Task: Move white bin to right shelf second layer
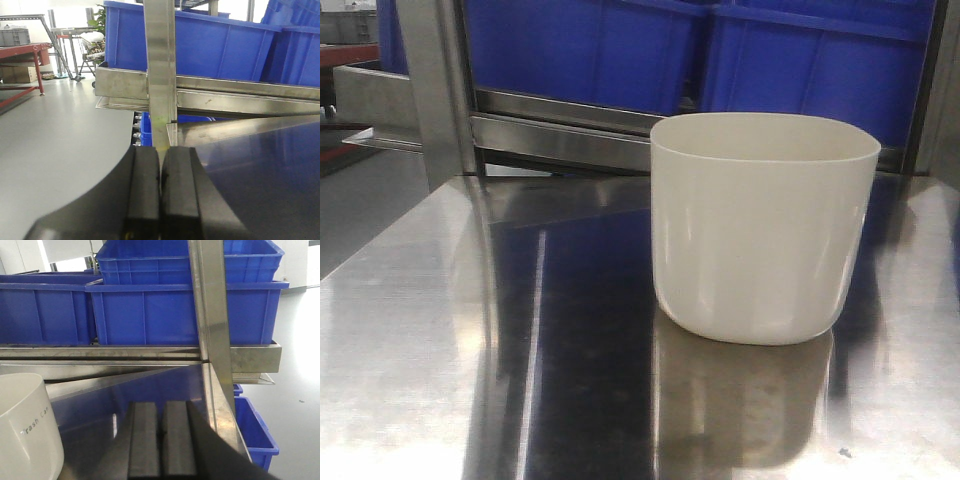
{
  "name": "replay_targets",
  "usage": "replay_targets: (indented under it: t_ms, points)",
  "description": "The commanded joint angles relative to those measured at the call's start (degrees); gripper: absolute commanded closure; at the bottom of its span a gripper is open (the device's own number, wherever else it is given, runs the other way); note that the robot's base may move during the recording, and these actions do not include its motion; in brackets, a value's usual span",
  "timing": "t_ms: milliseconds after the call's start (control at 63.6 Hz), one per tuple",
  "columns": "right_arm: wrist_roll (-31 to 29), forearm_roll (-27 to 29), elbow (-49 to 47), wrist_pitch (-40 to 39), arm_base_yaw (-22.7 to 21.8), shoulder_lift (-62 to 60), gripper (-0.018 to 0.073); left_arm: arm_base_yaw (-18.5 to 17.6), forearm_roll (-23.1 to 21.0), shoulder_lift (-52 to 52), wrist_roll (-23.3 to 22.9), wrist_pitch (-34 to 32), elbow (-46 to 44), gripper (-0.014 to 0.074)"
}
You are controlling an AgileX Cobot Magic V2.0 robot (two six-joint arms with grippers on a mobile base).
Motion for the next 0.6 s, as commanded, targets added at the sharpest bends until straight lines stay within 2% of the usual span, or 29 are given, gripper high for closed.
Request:
replay_targets:
  t_ms: [0, 582]
  points:
    - [-0.1, 0.0, -1.0, -4.7, -0.2, -1.1, 0.0504, -0.2, -0.4, -1.0, -0.4, -5.2, 1.9, 0.0512]
    - [-0.1, 0.0, -1.0, -4.7, -0.2, -1.1, 0.0504, -0.2, -0.4, -1.0, -0.4, -5.2, 1.9, 0.0512]
